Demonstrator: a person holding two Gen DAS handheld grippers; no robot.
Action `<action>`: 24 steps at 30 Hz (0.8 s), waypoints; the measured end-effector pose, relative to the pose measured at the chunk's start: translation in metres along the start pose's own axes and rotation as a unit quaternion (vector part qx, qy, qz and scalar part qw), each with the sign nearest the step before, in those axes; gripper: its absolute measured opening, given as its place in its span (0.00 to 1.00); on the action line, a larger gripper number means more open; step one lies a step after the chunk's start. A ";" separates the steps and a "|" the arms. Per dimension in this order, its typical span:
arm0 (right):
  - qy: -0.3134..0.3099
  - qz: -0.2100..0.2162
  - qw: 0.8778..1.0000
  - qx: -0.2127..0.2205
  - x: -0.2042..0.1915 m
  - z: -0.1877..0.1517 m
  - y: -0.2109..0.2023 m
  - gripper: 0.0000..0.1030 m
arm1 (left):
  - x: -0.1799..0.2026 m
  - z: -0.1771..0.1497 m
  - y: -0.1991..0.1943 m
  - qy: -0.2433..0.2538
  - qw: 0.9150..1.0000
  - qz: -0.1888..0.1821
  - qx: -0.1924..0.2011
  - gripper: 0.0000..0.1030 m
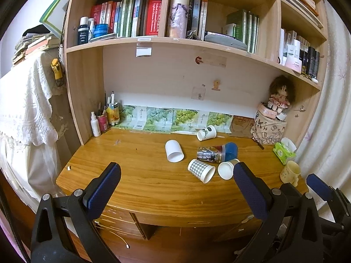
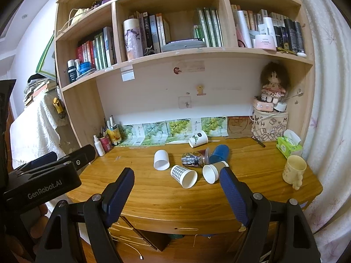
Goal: Flip cup upright
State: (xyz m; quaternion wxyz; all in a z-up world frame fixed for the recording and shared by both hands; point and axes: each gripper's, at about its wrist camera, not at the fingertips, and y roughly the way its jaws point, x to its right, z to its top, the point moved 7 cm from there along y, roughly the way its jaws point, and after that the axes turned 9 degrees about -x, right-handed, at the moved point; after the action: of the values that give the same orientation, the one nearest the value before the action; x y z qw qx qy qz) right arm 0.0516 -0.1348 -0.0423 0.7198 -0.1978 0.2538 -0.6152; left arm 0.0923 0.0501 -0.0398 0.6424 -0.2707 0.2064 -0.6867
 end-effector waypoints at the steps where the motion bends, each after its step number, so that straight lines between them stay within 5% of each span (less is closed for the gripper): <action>1: 0.000 -0.001 1.000 -0.001 -0.003 0.000 0.001 0.78 | -0.001 0.000 0.001 0.000 1.000 -0.002 -0.002 0.99; 24: 0.044 -0.011 0.998 -0.037 -0.023 0.001 0.031 0.78 | -0.023 0.002 0.035 0.018 0.998 -0.038 -0.053 0.99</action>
State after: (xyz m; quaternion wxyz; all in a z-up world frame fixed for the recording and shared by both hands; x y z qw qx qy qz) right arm 0.0742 -0.1072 -0.0568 0.6931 -0.1995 0.3055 -0.6217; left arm 0.1213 0.0703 -0.0631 0.5970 -0.2999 0.2434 -0.7031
